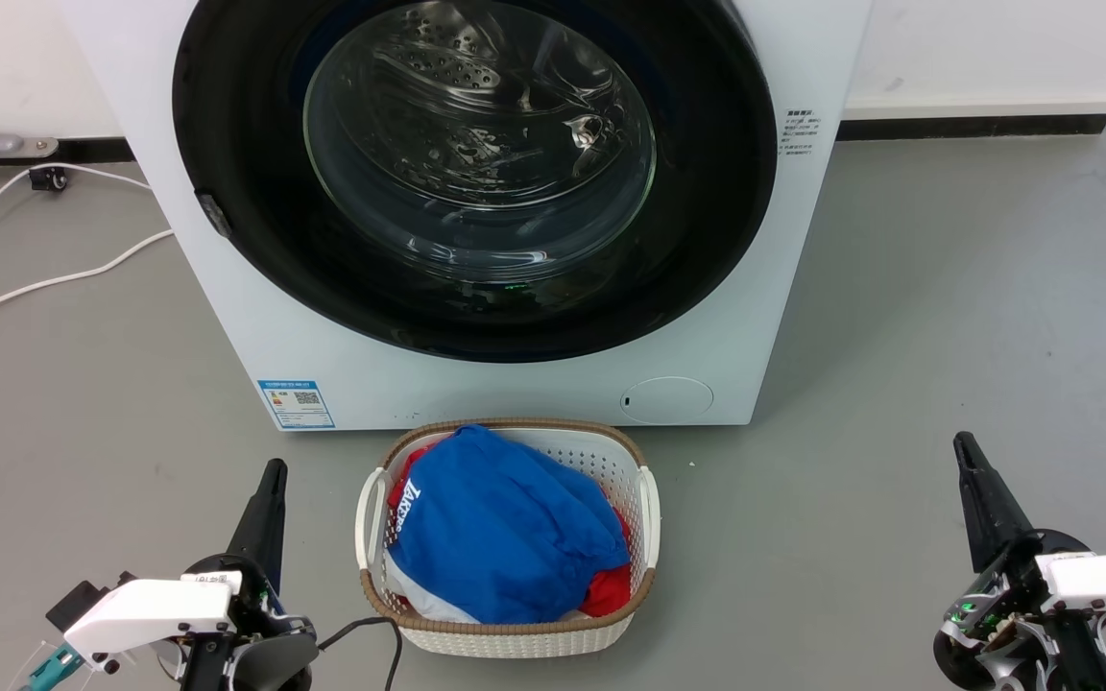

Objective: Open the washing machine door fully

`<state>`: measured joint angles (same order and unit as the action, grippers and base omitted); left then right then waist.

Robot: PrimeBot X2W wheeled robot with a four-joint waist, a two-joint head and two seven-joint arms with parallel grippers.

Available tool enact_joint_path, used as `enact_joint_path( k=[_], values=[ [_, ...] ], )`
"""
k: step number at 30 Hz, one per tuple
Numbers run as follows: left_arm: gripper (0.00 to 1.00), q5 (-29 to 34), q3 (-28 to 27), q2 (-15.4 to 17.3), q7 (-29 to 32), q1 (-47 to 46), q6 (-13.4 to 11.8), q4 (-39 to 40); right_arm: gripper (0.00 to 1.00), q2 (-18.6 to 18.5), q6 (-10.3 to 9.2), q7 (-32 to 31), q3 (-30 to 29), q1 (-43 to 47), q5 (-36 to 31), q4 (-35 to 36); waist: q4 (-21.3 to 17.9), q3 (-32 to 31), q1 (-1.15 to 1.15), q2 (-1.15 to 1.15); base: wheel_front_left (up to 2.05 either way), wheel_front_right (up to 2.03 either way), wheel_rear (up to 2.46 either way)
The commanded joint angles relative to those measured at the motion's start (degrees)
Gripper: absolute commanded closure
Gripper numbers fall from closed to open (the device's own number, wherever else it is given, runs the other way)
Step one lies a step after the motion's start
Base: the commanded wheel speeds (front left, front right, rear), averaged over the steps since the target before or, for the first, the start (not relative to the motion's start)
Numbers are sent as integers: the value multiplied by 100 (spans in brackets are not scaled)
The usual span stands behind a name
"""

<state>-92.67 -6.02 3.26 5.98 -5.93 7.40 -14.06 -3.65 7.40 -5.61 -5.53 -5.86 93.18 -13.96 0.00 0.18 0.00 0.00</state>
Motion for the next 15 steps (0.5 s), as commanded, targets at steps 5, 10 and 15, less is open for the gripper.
enact_joint_path(
  k=[5, 10, 15],
  values=[
    [100, 15, -21, -8, 41, -53, 16, -6, 100, 19, 17, -28, -15, -57, -43, -13, 0, 0, 0, 0, 0, 0, 0],
    [100, 20, -25, -10, 34, -53, 16, -5, 100, 23, 17, -35, -20, -57, -52, -13, 0, 0, 0, 0, 0, 0, 0],
    [100, 24, -29, -13, 38, -53, 16, -5, 100, 28, 17, -31, -27, -58, -59, -13, 0, 0, 0, 0, 0, 0, 0]
  ],
)
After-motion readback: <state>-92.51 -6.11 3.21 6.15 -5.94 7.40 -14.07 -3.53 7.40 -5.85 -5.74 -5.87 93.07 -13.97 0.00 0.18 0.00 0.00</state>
